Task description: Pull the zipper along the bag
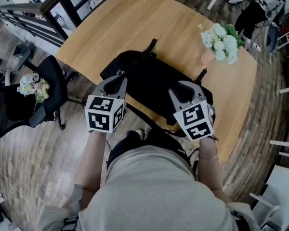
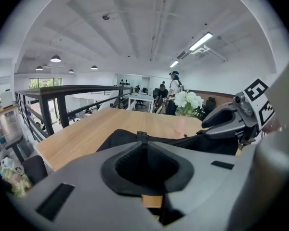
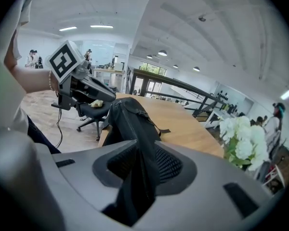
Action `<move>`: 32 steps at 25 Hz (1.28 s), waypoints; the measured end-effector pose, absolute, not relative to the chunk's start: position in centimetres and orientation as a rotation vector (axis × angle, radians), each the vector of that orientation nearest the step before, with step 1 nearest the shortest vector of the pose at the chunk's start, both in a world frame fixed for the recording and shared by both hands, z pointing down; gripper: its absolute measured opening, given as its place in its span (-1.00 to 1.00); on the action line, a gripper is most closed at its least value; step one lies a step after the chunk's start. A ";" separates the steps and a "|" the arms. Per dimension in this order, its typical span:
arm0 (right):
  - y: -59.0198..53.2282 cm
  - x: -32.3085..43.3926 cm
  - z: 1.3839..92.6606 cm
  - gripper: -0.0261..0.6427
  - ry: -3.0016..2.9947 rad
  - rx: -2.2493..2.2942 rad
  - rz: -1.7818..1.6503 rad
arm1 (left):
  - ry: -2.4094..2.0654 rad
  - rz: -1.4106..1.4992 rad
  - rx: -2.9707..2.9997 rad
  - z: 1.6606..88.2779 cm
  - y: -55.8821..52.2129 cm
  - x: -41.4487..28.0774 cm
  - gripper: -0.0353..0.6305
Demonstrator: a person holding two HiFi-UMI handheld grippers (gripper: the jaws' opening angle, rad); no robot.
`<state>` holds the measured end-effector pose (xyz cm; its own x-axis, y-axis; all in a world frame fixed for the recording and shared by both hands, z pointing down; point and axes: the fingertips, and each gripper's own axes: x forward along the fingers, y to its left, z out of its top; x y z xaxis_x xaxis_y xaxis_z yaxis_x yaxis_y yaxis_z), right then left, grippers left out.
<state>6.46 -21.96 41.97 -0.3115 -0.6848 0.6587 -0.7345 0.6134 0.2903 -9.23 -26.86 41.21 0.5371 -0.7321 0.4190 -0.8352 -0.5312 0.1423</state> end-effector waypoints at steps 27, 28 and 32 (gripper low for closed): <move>-17.4 5.3 39.6 -0.63 -2.421 1.368 0.491 | -0.864 0.293 2.582 38.9 -20.2 0.8 -0.83; -17.2 5.1 39.6 -0.67 -2.435 1.369 0.513 | -0.866 0.283 2.576 38.9 -20.0 0.9 -0.83; -16.5 4.8 39.6 -0.75 -2.495 1.379 0.617 | -0.885 0.267 2.550 39.4 -19.4 0.8 -0.83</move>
<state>4.76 -16.53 39.63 -0.5336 -0.7515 0.3881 -0.8457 0.4703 -0.2522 0.76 -19.43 39.37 0.7782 -0.5448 0.3123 -0.6266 -0.7061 0.3298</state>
